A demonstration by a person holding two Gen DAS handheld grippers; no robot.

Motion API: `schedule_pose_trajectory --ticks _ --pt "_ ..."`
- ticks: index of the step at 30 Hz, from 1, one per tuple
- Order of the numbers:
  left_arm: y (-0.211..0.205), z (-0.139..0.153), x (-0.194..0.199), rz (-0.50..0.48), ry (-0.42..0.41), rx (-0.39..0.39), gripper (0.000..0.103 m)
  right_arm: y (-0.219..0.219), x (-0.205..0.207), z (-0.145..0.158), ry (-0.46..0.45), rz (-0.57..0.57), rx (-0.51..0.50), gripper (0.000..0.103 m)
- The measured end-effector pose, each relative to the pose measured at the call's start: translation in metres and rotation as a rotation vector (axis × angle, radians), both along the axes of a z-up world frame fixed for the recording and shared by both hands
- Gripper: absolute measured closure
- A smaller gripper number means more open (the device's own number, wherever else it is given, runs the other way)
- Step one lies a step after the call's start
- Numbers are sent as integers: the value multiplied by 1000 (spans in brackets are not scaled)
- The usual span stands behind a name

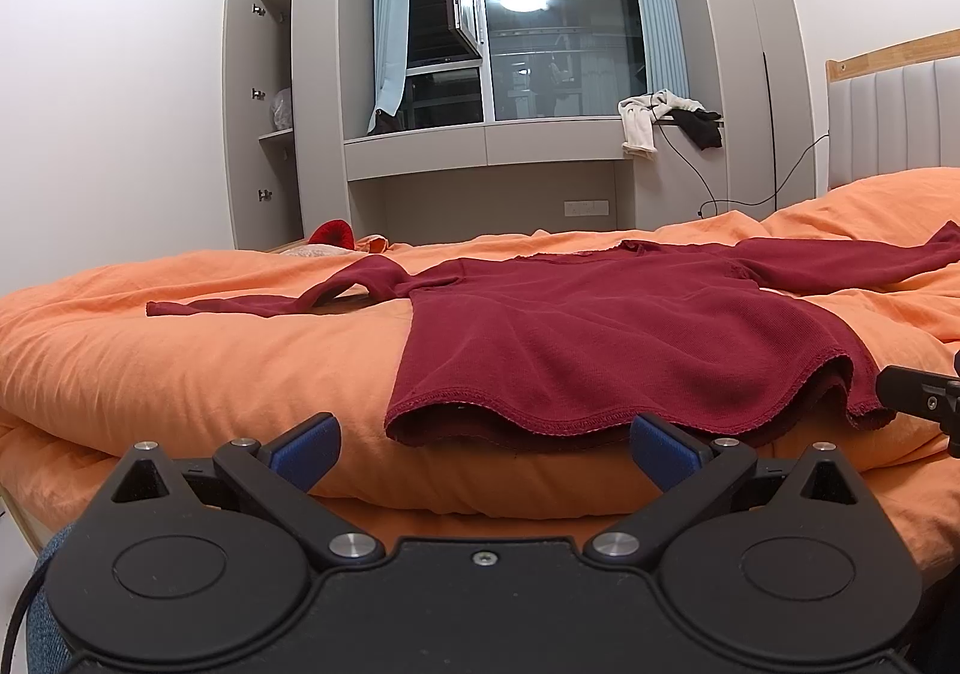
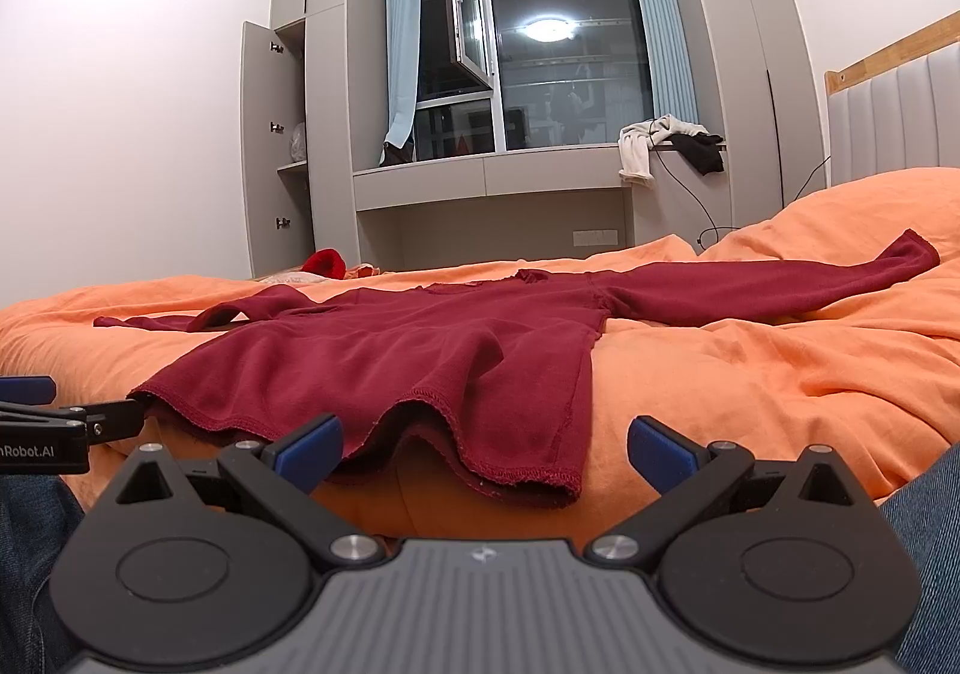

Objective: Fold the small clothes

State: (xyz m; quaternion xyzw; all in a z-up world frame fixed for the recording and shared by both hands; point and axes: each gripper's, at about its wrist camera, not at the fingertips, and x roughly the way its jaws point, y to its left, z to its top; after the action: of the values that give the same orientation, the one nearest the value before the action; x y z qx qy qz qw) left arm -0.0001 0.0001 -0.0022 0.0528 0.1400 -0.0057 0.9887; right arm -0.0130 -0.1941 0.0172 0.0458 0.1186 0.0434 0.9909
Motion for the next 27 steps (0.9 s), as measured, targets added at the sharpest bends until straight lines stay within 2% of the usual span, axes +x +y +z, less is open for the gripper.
schedule_pose_trajectory --ticks 27 --pt "1 0 0 0 0 -3 0 1 0 0 3 -1 -1 0"
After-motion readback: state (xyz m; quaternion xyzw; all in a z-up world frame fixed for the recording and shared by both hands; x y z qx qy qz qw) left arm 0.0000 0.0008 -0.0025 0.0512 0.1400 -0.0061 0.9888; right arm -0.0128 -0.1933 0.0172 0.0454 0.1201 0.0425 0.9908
